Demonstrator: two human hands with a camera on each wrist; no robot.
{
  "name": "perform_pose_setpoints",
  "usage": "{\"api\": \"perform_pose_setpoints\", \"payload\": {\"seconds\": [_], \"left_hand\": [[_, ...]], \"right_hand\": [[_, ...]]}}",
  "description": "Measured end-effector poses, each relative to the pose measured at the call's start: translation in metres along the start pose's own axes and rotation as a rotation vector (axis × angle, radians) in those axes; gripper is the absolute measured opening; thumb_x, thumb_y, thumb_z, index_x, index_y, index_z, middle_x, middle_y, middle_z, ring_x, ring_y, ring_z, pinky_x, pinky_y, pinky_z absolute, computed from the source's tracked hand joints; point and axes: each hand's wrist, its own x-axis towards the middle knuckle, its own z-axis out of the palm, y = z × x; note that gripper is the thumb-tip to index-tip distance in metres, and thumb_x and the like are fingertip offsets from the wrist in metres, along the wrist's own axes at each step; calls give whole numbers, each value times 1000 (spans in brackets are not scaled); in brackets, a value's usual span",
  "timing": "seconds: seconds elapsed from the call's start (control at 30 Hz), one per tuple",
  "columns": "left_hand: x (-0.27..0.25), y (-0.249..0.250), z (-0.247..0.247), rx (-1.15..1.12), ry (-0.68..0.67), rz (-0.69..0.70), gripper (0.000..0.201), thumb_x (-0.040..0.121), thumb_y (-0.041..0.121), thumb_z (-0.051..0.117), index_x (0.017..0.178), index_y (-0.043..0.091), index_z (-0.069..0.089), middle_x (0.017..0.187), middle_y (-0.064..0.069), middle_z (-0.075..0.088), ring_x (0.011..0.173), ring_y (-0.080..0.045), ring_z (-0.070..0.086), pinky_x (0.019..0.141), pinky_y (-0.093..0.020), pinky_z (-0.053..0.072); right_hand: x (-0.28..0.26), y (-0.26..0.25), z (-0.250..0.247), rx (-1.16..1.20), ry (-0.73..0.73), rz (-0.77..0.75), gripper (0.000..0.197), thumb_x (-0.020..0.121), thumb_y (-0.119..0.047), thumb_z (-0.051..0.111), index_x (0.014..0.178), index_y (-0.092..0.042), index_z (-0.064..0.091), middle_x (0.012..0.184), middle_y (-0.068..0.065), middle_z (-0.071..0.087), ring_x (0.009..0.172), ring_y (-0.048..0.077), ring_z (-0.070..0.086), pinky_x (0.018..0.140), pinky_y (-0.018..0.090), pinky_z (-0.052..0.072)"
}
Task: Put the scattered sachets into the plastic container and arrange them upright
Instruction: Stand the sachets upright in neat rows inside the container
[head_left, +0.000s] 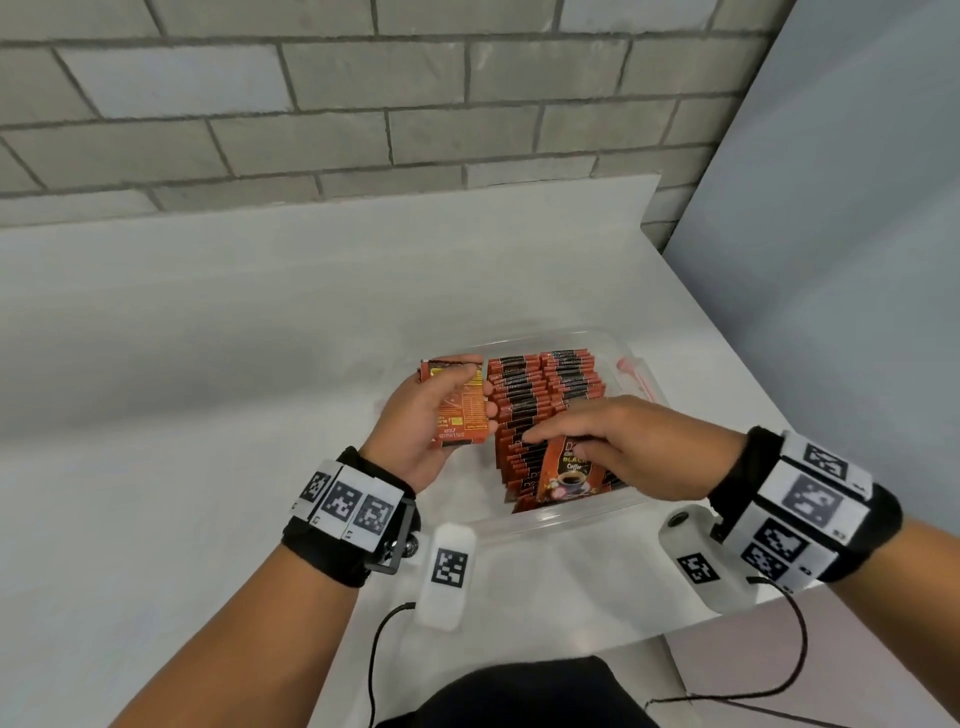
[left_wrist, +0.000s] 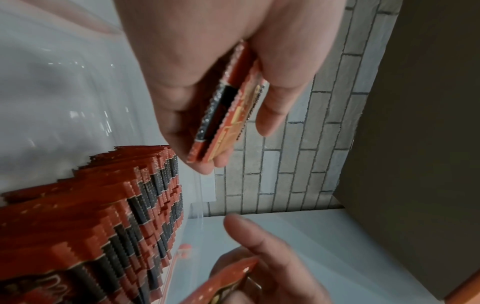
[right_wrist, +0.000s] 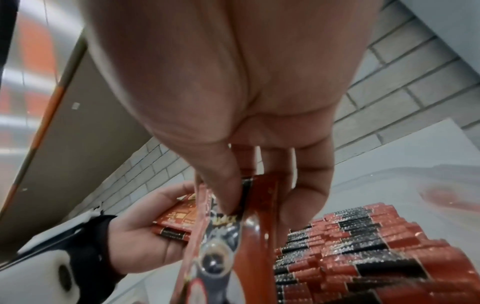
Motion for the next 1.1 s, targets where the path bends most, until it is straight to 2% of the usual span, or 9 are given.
{"api": "perform_pose_setpoints", "payload": {"seconds": [0.07,0.27,0.3,0.4,0.5,0.63,0.9,1.0,1.1], "left_hand": [[0,0,0,6,-3,-12,14,94,12,53,102,9,64,75,-8,65,63,-20,62,60,-31,56],[-1,1,2,17,-4,-26,14,94,12,53,101,9,64,75,-8,66,62,-20,63,58,-31,56],[-2,1,2,18,-7,-26,14,94,11,52,101,8,64,74,-9,66,61,-20,63,58,-31,56],[-2,3,1,20,-8,-24,14,94,11,52,101,8,64,75,-9,66,61,-20,63,58,-31,56],[-2,4,-1,31,-6,-24,14,94,12,52,101,10,64,76,-9,66,62,-19,64,59,-32,56],[-2,4,0,30,-17,-27,14,94,12,52,102,9,64,76,-8,65,61,-19,64,58,-31,56],[-3,5,-1,17,-28,-30,15,95,12,51,103,8,63,75,-8,65,61,-19,64,58,-30,56],[-2,5,0,11,-27,-28,15,95,12,52,103,8,63,75,-9,65,61,-19,63,58,-30,56],[-2,4,0,6,-30,-25,14,95,11,51,101,8,64,75,-9,66,62,-20,64,58,-31,56]], "right_hand": [[4,-2,3,-29,-65,4,45,99,-3,41,133,-29,53,132,-8,54,120,8,48,103,22,38],[16,-7,21,-155,-166,75,46,96,-8,47,136,-31,49,120,-4,59,102,8,52,85,18,39],[17,-7,23,-161,-152,98,42,95,-10,52,133,-28,53,117,-4,62,99,8,54,82,19,40],[19,-6,27,-227,-82,95,14,89,-17,62,103,-16,66,99,-3,62,90,12,55,75,22,42],[20,-5,28,-258,-63,108,9,86,-20,67,93,-15,68,87,-7,54,81,9,49,70,23,40],[23,-6,28,-254,-70,77,4,83,-12,68,81,-14,66,71,-11,52,61,0,43,57,9,32],[23,-6,21,-299,-149,97,14,86,-5,58,85,-10,71,78,-4,63,69,5,51,58,6,33],[27,-10,21,-352,-173,97,15,86,-5,57,83,-13,70,75,-8,59,70,7,51,60,13,37],[32,-9,24,-382,-180,86,13,85,-5,59,79,-13,68,77,-5,62,71,9,53,59,14,37]]}}
